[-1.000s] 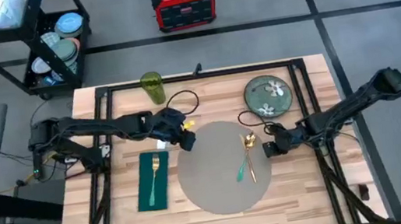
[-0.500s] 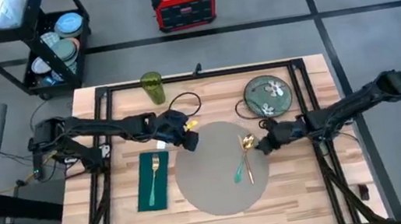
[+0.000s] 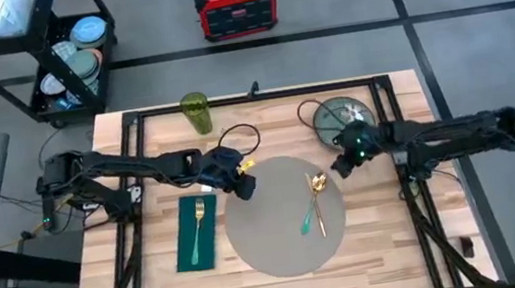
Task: Set table place
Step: Put the spoon on the gray table mat
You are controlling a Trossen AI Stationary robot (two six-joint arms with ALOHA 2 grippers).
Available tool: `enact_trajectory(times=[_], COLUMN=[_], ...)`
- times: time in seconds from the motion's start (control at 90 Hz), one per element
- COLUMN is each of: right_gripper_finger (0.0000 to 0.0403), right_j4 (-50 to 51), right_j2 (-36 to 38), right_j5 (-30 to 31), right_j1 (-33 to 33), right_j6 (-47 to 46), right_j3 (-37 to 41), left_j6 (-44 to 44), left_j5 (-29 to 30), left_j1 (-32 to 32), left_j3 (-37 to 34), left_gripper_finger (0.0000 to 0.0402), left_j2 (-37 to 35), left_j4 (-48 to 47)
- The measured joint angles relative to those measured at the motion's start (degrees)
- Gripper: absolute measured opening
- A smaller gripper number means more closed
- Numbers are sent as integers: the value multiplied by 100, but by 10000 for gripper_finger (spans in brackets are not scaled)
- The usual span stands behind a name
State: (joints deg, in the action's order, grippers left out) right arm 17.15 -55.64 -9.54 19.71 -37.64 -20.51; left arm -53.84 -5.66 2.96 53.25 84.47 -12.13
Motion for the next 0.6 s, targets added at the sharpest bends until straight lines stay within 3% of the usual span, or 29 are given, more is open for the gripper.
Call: enact_trajectory(times=[0.211, 0.6], right_gripper_finger=[167, 143], right_j4=[-216, -1231], right_j2=[-127, -1356], right_j5=[-263, -594], right_j1=[166, -170], right_j6=[67, -267], right_j3=[0, 0], left_j6=[0, 2], left_j5=[21, 28], left_j1=[0, 0], left_j3=[0, 0], left_gripper_finger=[1, 1], left_j2=[0, 0], left_j4=[6, -4])
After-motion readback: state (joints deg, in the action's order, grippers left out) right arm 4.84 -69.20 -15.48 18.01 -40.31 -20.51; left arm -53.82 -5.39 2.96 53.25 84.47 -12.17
